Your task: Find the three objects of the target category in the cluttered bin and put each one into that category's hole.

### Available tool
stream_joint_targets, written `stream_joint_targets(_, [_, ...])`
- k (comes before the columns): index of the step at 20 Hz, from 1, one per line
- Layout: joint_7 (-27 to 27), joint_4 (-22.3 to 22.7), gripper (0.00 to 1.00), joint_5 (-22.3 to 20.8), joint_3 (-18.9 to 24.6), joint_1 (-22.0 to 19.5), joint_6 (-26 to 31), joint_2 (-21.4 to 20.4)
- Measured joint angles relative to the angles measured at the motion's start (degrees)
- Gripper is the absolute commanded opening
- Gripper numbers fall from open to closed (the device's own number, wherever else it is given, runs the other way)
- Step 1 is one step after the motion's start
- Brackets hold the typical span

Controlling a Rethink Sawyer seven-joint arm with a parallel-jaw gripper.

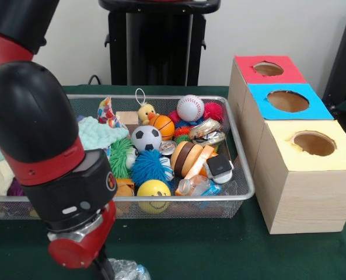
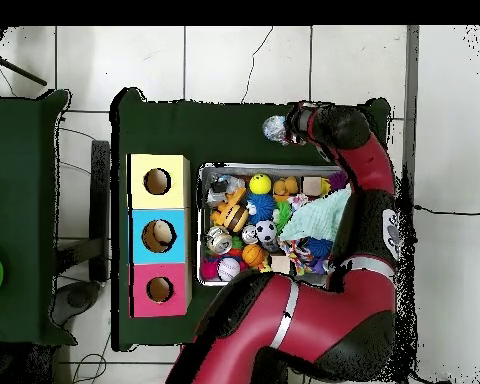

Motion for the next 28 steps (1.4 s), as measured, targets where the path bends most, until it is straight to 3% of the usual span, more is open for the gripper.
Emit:
stream_joint_targets(10, [0.0,0.0,0.0,-0.1,5.2,0.0,-6.5,1.6])
stream_joint_targets(23, [0.0,0.0,0.0,-0.2,9.8,-0.6,-9.3,2.6])
stream_joint_targets(28, [0.0,2.8,0.0,-0.4,11.7,-1.6,-11.8,2.1])
